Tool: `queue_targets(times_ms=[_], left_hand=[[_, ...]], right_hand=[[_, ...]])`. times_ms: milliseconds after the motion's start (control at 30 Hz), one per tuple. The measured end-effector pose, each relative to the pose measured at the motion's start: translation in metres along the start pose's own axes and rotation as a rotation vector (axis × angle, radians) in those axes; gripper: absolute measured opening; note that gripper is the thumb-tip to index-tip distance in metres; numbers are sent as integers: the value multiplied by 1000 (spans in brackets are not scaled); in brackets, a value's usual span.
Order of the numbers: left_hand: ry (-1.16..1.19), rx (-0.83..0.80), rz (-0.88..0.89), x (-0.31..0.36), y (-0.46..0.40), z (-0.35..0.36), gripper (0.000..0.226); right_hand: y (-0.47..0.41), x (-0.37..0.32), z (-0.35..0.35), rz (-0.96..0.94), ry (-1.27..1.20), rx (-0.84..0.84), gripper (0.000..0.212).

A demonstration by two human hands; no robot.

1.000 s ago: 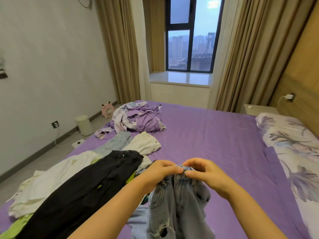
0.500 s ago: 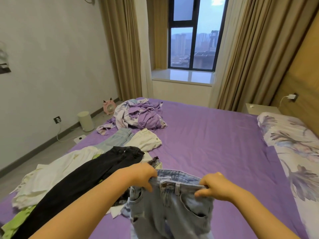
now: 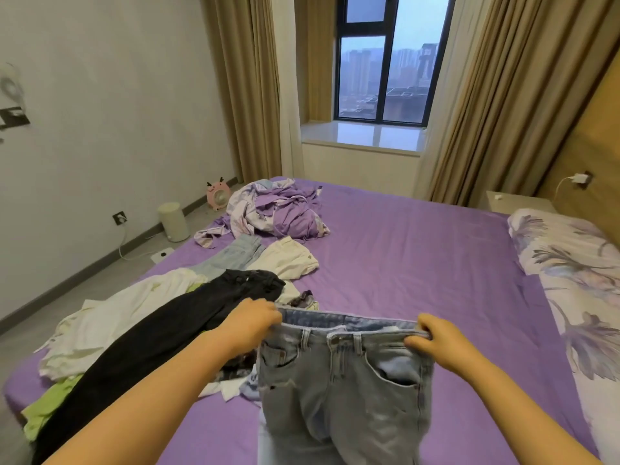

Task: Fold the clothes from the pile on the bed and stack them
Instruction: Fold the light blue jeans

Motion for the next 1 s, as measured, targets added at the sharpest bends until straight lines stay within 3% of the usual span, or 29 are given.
queue_targets(times_ms=[100, 200, 300, 367, 500, 600, 700, 800, 867, 933, 1000], left_hand=[[277, 220, -93, -14, 0, -22, 14], [683, 122, -171, -18, -4, -18, 10], [947, 131, -288, -21, -5, -16, 21], [1148, 158, -356, -24, -5, -14, 22], [1391, -77, -352, -10, -7, -5, 89], [1509, -258, -257, 10, -4, -5, 106], [1428, -356, -128, 26, -4, -18, 93], [1334, -314, -60, 27, -12, -55, 77], [1339, -177, -60, 17, -25, -85, 49], [1376, 20, -89, 2, -37, -116, 19], [1379, 168, -127, -10, -43, -142, 13]], right_hand=[[-2, 4, -18, 13, -149, 73, 23], [-3, 15, -30, 57, -293, 126, 39], [-4, 26, -37, 110, -548, 179, 26], [-3, 25, -43, 86, -570, 209, 14], [5, 12, -62, -2, -478, 315, 12], [12, 8, -84, -25, -372, 442, 13], [15, 15, -107, 26, -419, 517, 16], [29, 23, -142, 96, -563, 639, 19], [39, 17, -166, 71, -594, 676, 4], [51, 4, -189, 36, -583, 704, 4], [65, -15, -212, -5, -462, 756, 9]])
Point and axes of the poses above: each hand's wrist, its own y-axis away from the middle knuckle, its own z-axis out of the palm, x = y × z, the point moved 10 cm from there along -y, towards the middle knuckle, and after that the axes turned 1 degree about -y, right-handed, at the moved point
